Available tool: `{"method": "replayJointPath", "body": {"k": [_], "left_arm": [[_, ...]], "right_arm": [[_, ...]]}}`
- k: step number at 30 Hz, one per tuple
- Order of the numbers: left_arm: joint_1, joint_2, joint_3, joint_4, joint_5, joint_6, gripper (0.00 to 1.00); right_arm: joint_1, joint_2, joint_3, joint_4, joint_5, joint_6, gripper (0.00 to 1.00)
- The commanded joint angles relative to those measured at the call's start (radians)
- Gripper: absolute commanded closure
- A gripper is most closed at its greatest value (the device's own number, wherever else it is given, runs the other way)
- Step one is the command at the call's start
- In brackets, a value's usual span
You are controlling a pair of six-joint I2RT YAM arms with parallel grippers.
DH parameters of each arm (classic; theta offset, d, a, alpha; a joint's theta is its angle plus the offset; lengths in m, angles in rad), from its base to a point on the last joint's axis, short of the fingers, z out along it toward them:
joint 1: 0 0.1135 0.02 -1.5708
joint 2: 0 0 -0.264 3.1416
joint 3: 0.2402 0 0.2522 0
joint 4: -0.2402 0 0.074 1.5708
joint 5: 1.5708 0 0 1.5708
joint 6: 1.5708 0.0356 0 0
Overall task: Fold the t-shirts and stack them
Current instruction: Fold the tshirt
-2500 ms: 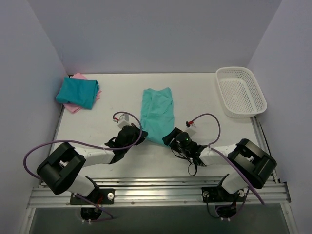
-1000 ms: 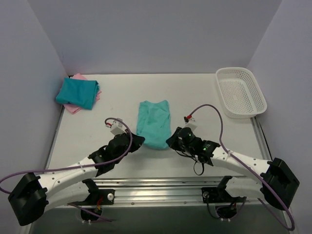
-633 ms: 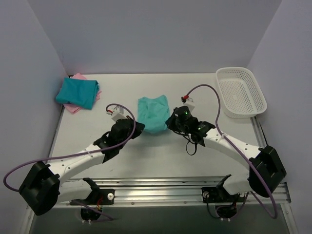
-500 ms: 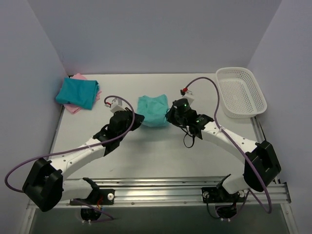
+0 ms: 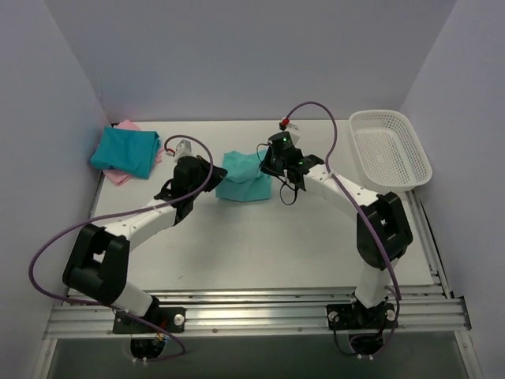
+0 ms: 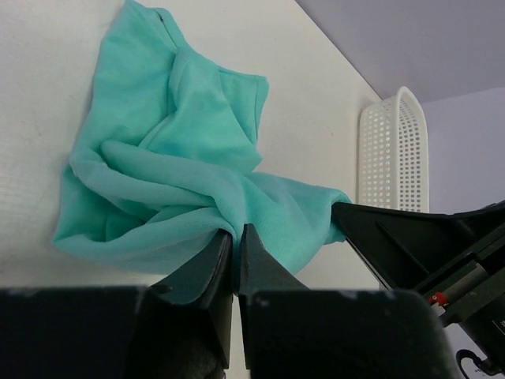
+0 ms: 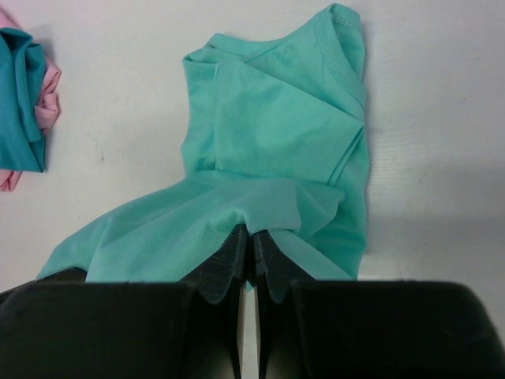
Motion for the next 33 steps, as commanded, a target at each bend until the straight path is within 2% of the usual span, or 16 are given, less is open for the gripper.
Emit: {"method": "replayJointPath", "body": {"k": [1,5,8,12,21,25,26,27,28,29,30,31,32,33], "left_arm": [[0.066,0.115,0.100,0.097,0.106,-0.002,0.98],[0.132,0.291,0.237,0.131,0.252,-0.017,0.98],[0.172,0.445,0.384,0.221,0.368,-0.038,0.98],[0.196,0.630,0.531,0.258,0.467,-0.077,0.98],[0.206,0.779,0.781,0.222,0.556,-0.037,0.98],[0.204,0.913,1.013,0.150,0.660,-0.035,0.98],[0.206,0.954,1.167,0.125,0.671,-0.032,0.97],[0.207,1.053,1.264,0.048,0.676,-0.028,0.81],[0.207,1.116,1.382,-0.002,0.674,-0.025,0.54],[0.207,1.202,1.694,-0.042,0.683,-0.022,0.04],[0.213,1.406,1.875,-0.092,0.693,-0.046,0.06],[0.222,1.503,2.036,-0.072,0.691,-0.107,0.06],[0.235,1.581,2.135,0.005,0.682,-0.193,0.06],[0.257,1.633,2.124,0.268,0.679,-0.411,0.06]], "right_arm": [[-0.041,0.077,0.112,-0.043,-0.041,-0.019,1.00],[-0.082,0.178,0.199,-0.055,-0.069,-0.017,1.00],[-0.110,0.230,0.262,-0.060,-0.113,-0.016,1.00],[-0.147,0.299,0.347,-0.073,-0.150,-0.011,1.00],[-0.193,0.388,0.460,-0.075,-0.198,0.015,1.00],[-0.231,0.434,0.498,-0.055,-0.211,0.039,1.00],[-0.245,0.457,0.520,-0.046,-0.221,0.046,1.00],[-0.281,0.488,0.604,-0.056,-0.218,0.067,1.00],[-0.301,0.567,0.661,-0.076,-0.218,0.079,1.00],[-0.320,0.612,0.725,-0.090,-0.225,0.095,1.00],[-0.337,0.664,0.855,-0.108,-0.225,0.131,0.81],[-0.361,0.750,0.917,-0.139,-0.221,0.145,0.57],[-0.368,0.778,0.974,-0.186,-0.140,0.162,0.41],[-0.368,0.795,1.008,-0.228,-0.100,0.179,0.23]]}}
